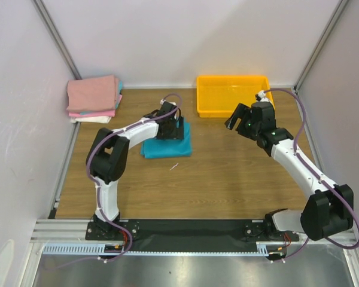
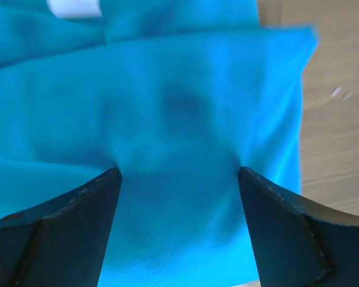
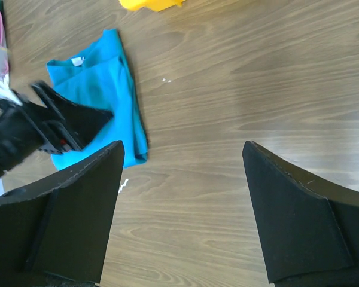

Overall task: Fold and stack the t-shirts
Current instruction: Fold the tshirt

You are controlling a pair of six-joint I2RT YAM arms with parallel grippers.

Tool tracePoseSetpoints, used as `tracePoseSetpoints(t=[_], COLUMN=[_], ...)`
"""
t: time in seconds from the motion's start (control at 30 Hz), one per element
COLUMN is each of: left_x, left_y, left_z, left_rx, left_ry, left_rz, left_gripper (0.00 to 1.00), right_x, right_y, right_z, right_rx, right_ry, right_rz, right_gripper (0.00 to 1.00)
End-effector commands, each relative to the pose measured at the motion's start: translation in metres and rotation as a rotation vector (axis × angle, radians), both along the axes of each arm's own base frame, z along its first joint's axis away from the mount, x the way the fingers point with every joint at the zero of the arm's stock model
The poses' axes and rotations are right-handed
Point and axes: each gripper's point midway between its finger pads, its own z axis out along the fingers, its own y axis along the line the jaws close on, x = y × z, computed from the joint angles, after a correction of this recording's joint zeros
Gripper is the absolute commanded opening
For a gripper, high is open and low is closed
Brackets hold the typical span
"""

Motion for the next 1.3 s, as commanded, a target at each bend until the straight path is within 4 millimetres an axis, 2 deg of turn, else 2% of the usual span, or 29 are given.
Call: tracePoseSetpoints(t=[0.0, 0.03, 0.17, 0.2, 0.23, 0.3, 0.33, 0.37, 0.4, 0.43, 0.5, 0.53, 0.57, 0.6, 0.63, 0.7, 0.73, 0.77, 0.8, 0.83, 0.87, 0.9, 0.93, 0.97, 1.03, 1.1, 1.13, 1.17, 1.27], left_x=[-0.018, -0.036, -0.087, -0.097, -0.123, -0.145, -0.171, -0.182, -0.193, -0.219, -0.238, -0.253, -0.247, -0.244, -0.24, -0.213, -0.207, -0.19, -0.184, -0.173, -0.166, -0.163, -0.166, -0.166, -0.172, -0.181, -0.187, -0.189, -0.197], left_y=[-0.008, -0.008, -0.011, -0.013, -0.019, -0.026, -0.03, -0.032, -0.036, -0.039, -0.042, -0.043, -0.041, -0.039, -0.04, -0.037, -0.035, -0.026, -0.018, -0.005, 0.015, 0.028, 0.042, 0.054, 0.069, 0.076, 0.073, 0.072, 0.071], left_z=[-0.006, -0.018, -0.012, -0.012, -0.015, -0.001, -0.005, -0.003, 0.009, 0.005, 0.016, 0.014, 0.03, 0.03, 0.038, 0.071, 0.084, 0.1, 0.116, 0.122, 0.122, 0.127, 0.122, 0.116, 0.109, 0.095, 0.087, 0.085, 0.076], left_rx=[0.085, 0.115, 0.148, 0.148, 0.131, 0.113, 0.114, 0.12, 0.105, 0.117, 0.141, 0.153, 0.161, 0.176, 0.171, 0.164, 0.111, 0.08, 0.042, 0.019, 0.019, 0.015, 0.006, 0.003, -0.021, -0.037, -0.08, -0.097, -0.153], left_ry=[0.045, 0.073, 0.107, 0.114, 0.143, 0.121, 0.152, 0.149, 0.123, 0.133, 0.066, 0.062, 0.005, 0.0, -0.02, -0.118, -0.12, -0.14, -0.166, -0.165, -0.149, -0.153, -0.109, -0.082, -0.041, 0.005, 0.033, 0.039, 0.056], left_rz=[-0.135, -0.204, -0.387, -0.433, -0.543, -0.648, -0.748, -0.813, -0.87, -0.997, -1.127, -1.179, -1.142, -1.133, -1.092, -0.943, -0.837, -0.718, -0.624, -0.459, -0.347, -0.253, -0.125, -0.057, 0.077, 0.138, 0.157, 0.162, 0.203], left_gripper=[0.85, 0.84, 0.84, 0.83, 0.82, 0.82, 0.81, 0.8, 0.79, 0.79, 0.79, 0.79, 0.79, 0.79, 0.8, 0.83, 0.84, 0.85, 0.88, 0.89, 0.9, 0.91, 0.92, 0.92, 0.93, 0.93, 0.93, 0.93, 0.93], right_x=[-0.005, -0.006, -0.008, -0.01, -0.011, -0.013, -0.016, -0.017, -0.02, -0.023, -0.029, -0.033, -0.045, -0.045, -0.053, -0.061, -0.069, -0.071, -0.08, -0.083, -0.084, -0.093, -0.094, -0.097, -0.098, -0.097, -0.096, -0.096, -0.096], right_y=[-0.011, -0.013, -0.018, -0.019, -0.012, -0.01, -0.007, -0.006, -0.003, -0.003, 0.001, 0.002, 0.016, 0.016, 0.027, 0.042, 0.055, 0.064, 0.083, 0.093, 0.103, 0.123, 0.134, 0.143, 0.16, 0.169, 0.176, 0.178, 0.187], right_z=[0.019, 0.017, 0.01, 0.002, 0.002, -0.003, -0.008, -0.008, -0.01, -0.013, -0.015, -0.018, -0.017, -0.017, -0.015, -0.014, -0.015, -0.013, -0.011, -0.02, -0.024, -0.022, -0.037, -0.042, -0.047, -0.062, -0.061, -0.071, -0.075], right_rx=[-0.027, -0.034, -0.049, -0.051, -0.032, -0.02, -0.009, -0.003, 0.006, 0.01, 0.018, 0.023, 0.062, 0.062, 0.099, 0.131, 0.153, 0.155, 0.148, 0.136, 0.116, 0.11, 0.099, 0.089, 0.081, 0.08, 0.082, 0.077, 0.076], right_ry=[-0.043, -0.037, -0.039, -0.026, -0.036, -0.031, -0.025, -0.027, -0.025, -0.027, -0.027, -0.028, -0.037, -0.038, -0.036, -0.052, -0.045, -0.061, -0.071, -0.048, -0.045, -0.051, -0.013, -0.001, 0.0, 0.035, 0.024, 0.045, 0.041], right_rz=[0.015, 0.016, 0.014, 0.014, 0.045, 0.055, 0.075, 0.08, 0.096, 0.105, 0.136, 0.152, 0.248, 0.249, 0.319, 0.406, 0.472, 0.515, 0.596, 0.635, 0.669, 0.738, 0.768, 0.797, 0.848, 0.875, 0.894, 0.902, 0.952], right_gripper=[0.86, 0.86, 0.86, 0.86, 0.86, 0.86, 0.86, 0.86, 0.86, 0.86, 0.86, 0.86, 0.87, 0.87, 0.86, 0.86, 0.86, 0.86, 0.86, 0.86, 0.86, 0.86, 0.84, 0.83, 0.8, 0.76, 0.73, 0.72, 0.66])
